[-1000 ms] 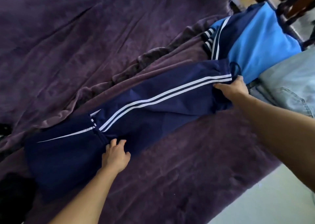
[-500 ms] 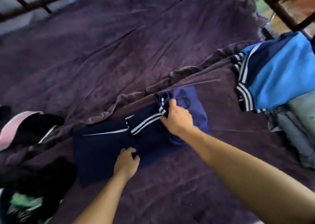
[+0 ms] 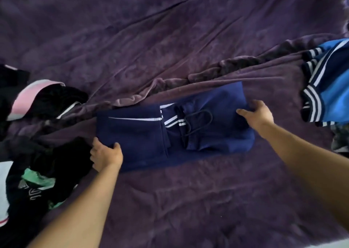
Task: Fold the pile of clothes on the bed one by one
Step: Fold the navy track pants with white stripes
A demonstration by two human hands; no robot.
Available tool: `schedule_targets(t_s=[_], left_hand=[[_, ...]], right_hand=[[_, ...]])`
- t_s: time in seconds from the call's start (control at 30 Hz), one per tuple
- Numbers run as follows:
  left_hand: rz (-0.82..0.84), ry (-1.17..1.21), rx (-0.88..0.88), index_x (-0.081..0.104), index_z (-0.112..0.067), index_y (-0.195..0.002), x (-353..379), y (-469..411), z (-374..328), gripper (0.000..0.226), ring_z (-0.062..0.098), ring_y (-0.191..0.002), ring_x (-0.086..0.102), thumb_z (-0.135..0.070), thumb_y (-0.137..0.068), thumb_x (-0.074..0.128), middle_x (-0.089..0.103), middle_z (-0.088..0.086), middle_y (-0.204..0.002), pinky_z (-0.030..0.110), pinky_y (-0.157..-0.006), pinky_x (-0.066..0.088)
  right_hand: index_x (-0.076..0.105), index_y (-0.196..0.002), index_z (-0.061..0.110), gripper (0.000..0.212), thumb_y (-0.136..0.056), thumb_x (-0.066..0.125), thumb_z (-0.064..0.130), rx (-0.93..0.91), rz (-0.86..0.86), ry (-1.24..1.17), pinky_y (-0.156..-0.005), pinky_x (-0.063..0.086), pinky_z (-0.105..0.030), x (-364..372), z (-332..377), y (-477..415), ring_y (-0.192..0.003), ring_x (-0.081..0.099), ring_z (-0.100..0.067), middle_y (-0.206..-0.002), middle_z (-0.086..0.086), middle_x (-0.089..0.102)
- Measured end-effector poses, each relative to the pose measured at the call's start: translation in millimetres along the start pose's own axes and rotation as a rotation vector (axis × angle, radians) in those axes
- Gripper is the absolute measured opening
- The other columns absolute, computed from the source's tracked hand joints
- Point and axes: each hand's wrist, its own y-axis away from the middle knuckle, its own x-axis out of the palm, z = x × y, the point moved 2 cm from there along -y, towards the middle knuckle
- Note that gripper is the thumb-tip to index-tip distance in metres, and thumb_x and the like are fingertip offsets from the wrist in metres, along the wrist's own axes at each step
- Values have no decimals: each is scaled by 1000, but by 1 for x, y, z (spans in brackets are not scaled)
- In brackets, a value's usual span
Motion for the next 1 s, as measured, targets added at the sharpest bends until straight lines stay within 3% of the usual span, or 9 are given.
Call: schedule_targets(t_s=[0.1,0.27,0.43,0.53,0.63,0.77,0.83,0.9,1.0], left_hand=[[81,138,-107,41,-12,-132,11,-14,16,65,42,-113,55,-31,-79,74,55,19,-130,50,-97,45],[126,173,18,59,-3,-102,-5,-12,22,43,38,-98,62,-25,-72,80,64,20,-111,47,-85,52],[358,380,-33,60,-9,-116,-29,0,23,34,32,-97,63,-20,-85,70,64,13,-114,46,-86,54],[464,643,-166,62,-13,-101,-48,5,24,15,26,-90,65,-25,-93,61,67,11,-106,39,-80,56],[470,747,-265,58,-13,-111,-63,-7,36,31,28,-90,64,-40,-99,46,66,11,-97,39,-79,54],[395,653,-307,57,-8,-122,-71,-30,64,49,29,-93,61,-47,-100,36,63,14,-98,41,-82,49],[335,596,-262,57,-7,-122,-71,-36,71,51,29,-95,60,-48,-99,38,63,15,-106,40,-85,48],[293,487,-136,54,-9,-126,-67,-39,67,55,32,-109,56,-53,-95,43,59,16,-124,43,-96,45],[355,426,20,33,-20,-145,-50,-35,43,78,32,-127,46,-65,-84,52,44,11,-144,44,-105,39]], right_hand=[[57,-115,16,56,-71,80,41,76,123,-169,-88,52,-41,24,-15,-1,-101,62,-26,-110,-3,66],[56,-99,14,45,-69,82,34,-64,30,-245,-81,54,-44,24,11,42,-92,64,-27,-95,-2,66],[47,-93,14,48,-70,83,35,-375,102,-139,-70,47,-39,30,102,136,-87,62,-33,-90,-6,64],[46,-107,17,49,-75,78,38,-499,153,6,-74,41,-35,73,151,186,-100,62,-36,-109,-8,67],[43,-125,16,51,-84,70,29,-560,358,48,-82,43,-36,141,183,226,-105,60,-35,-117,-7,65],[42,-140,15,56,-88,58,5,-535,731,55,-95,47,-37,202,183,251,-110,60,-28,-123,-8,62],[56,-130,12,47,-85,55,-1,-559,584,-40,-96,47,-34,197,168,241,-106,63,-25,-119,-7,65],[61,-122,13,40,-84,55,3,-599,273,-36,-94,45,-33,176,146,217,-110,60,-27,-118,-6,65],[48,-136,16,51,-88,62,21,-559,60,101,-93,42,-44,148,113,169,-122,46,-37,-135,-11,51]])
